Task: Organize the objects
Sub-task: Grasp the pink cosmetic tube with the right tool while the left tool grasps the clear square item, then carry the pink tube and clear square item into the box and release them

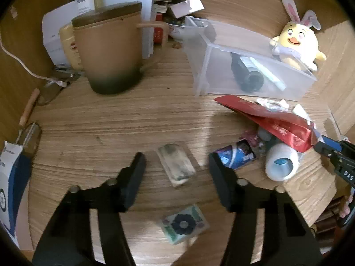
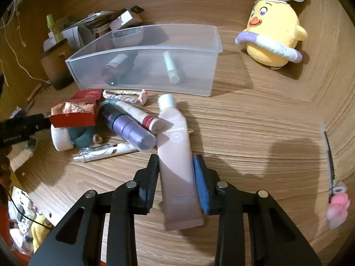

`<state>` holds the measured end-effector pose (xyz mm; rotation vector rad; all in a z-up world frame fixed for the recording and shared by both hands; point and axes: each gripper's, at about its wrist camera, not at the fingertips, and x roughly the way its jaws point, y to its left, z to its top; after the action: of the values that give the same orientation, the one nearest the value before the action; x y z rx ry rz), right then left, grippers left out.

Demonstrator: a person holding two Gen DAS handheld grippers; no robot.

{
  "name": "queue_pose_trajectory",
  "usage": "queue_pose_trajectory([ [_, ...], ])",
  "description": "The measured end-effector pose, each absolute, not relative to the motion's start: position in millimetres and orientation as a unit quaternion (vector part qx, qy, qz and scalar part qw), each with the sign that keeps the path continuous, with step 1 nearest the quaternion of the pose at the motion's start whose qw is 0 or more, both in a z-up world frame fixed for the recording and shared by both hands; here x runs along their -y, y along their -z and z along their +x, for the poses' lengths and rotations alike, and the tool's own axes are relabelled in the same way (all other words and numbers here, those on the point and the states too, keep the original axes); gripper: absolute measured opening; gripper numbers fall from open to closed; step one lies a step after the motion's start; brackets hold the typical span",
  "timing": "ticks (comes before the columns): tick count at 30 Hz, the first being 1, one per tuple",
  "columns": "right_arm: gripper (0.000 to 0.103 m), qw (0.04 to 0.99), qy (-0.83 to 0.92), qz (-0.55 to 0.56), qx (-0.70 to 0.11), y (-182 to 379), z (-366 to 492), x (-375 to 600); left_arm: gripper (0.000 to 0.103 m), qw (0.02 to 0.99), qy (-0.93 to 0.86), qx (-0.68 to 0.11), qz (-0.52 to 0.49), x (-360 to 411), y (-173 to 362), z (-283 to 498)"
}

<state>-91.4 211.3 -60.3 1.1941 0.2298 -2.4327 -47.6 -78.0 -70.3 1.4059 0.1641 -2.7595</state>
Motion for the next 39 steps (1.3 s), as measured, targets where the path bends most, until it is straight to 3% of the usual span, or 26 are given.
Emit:
queue_pose_trajectory([
  [3,0.028,0.200,0.877,0.429,-0.080,61,-92,-221,0.045,0.026,0.891,-0.050,0.451,80,71,-47],
  [8,0.028,0.183,0.881,0.432,-0.066,62,-95,-239,0.025,0.025,0.894,-0.046,0.446,80,71,-47],
  [20,0.025,0.180,0.900,0.393,-0.051,38,-92,-247,0.023,0.028,0.909,-0.036,0.414,74,52,-43],
  [21,0.006,0.182,0.902,0.388,-0.051,34,-92,-246,0.023,0.027,0.911,-0.035,0.410,73,50,-43],
  [30,0.008,0.211,0.880,0.424,-0.048,40,-96,-245,0.023,0.008,0.922,-0.043,0.384,62,26,-49],
  [32,0.010,0.217,0.871,0.438,-0.051,47,-96,-246,0.023,0.001,0.923,-0.048,0.381,62,22,-52],
  [37,0.043,0.211,0.870,0.441,-0.070,53,-95,-246,0.023,-0.014,0.926,-0.054,0.373,57,9,-64],
  [39,0.043,0.209,0.873,0.433,-0.079,51,-100,-241,0.023,-0.018,0.928,-0.054,0.369,54,5,-67],
])
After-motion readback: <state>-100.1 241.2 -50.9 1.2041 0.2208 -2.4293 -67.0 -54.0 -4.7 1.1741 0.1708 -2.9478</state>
